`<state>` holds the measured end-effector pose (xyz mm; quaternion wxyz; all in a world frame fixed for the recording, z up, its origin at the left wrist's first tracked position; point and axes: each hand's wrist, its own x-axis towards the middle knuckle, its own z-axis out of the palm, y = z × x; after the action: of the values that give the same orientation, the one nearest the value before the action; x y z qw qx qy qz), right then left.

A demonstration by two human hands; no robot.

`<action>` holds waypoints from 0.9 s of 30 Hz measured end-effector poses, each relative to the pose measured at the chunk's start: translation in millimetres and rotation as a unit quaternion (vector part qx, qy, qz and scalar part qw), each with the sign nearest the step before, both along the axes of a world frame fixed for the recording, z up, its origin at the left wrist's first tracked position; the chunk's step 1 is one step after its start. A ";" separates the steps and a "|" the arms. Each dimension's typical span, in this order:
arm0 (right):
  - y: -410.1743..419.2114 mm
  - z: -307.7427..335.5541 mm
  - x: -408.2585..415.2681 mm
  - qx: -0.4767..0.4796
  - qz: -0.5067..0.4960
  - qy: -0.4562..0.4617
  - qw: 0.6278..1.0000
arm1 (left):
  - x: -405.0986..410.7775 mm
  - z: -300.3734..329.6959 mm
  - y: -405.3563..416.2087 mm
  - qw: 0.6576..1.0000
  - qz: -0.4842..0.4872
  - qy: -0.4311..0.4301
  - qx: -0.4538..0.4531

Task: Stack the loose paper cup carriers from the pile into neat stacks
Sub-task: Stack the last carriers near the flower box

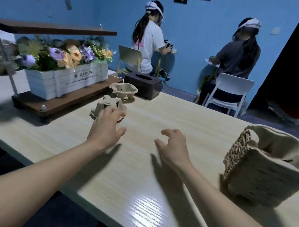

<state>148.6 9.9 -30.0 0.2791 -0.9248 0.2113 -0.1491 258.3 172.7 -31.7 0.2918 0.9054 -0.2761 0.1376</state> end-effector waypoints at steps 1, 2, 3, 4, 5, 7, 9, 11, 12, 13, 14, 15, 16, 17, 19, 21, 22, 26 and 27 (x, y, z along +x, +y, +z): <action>-1.8 -4.7 1.9 -0.002 -0.001 0.004 1.000 | 4.4 -3.0 1.0 1.000 0.009 0.001 0.000; -3.4 -9.0 3.6 -0.005 -0.002 0.008 1.000 | 9.0 -5.9 1.5 1.000 0.018 0.003 -0.002; -4.9 -12.5 5.1 -0.015 -0.002 0.014 1.000 | 13.5 -8.4 1.7 1.000 0.026 0.002 -0.005; -5.9 -15.5 6.7 -0.030 -0.001 0.021 0.999 | 18.0 -10.7 1.4 0.999 0.034 0.000 -0.009; -7.1 -18.2 8.0 -0.046 0.000 0.026 0.999 | 22.0 -12.3 0.8 0.999 0.043 -0.003 -0.014; -9.0 -23.5 11.1 -0.076 0.006 0.027 0.997 | 29.8 -14.3 -0.6 0.998 0.061 -0.001 -0.028; -10.1 -27.2 13.6 -0.095 0.012 0.020 0.995 | 39.4 -15.0 -1.8 0.996 0.085 0.006 -0.038; -10.9 -29.5 15.1 -0.104 0.015 0.015 0.994 | 50.4 -15.8 -3.3 0.993 0.110 0.020 -0.048; -11.4 -30.5 15.8 -0.108 0.016 0.013 0.994 | 55.7 -16.4 -4.2 0.990 0.123 0.035 -0.059; -11.8 -31.3 16.2 -0.112 0.017 0.012 0.993 | 60.4 -16.8 -5.2 0.986 0.137 0.054 -0.073; -12.1 -32.0 16.6 -0.116 0.016 0.011 0.993 | 64.8 -17.1 -6.7 0.982 0.151 0.075 -0.089; -12.3 -32.4 16.8 -0.119 0.016 0.009 0.993 | 68.7 -16.9 -8.0 0.976 0.163 0.095 -0.105; -12.5 -33.0 17.1 -0.120 0.016 0.009 0.993 | 72.5 -16.9 -9.5 0.971 0.173 0.111 -0.120; -12.6 -33.3 17.4 -0.121 0.016 0.009 0.992 | 75.4 -16.4 -11.0 0.967 0.179 0.123 -0.134; -12.8 -33.6 17.5 -0.120 0.017 0.010 0.993 | 80.3 -16.0 -14.0 0.960 0.185 0.140 -0.154; -12.8 -34.0 17.3 -0.119 0.017 0.008 0.993 | 83.0 -16.5 -17.0 0.957 0.186 0.149 -0.162; -12.7 -34.3 17.7 -0.120 0.016 0.008 0.993 | 83.4 -16.5 -18.6 0.956 0.186 0.153 -0.166; -12.9 -34.8 17.8 -0.120 0.015 0.007 0.993 | 78.3 -13.7 -22.4 0.954 0.188 0.161 -0.170; -12.8 -34.8 17.8 -0.121 0.015 0.008 0.993 | 75.9 -13.5 -23.3 0.955 0.181 0.163 -0.169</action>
<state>166.5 -2.9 -64.8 0.1658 -0.9559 0.1800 -0.1621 334.1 149.4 -45.1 0.4517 0.8878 -0.0290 0.0831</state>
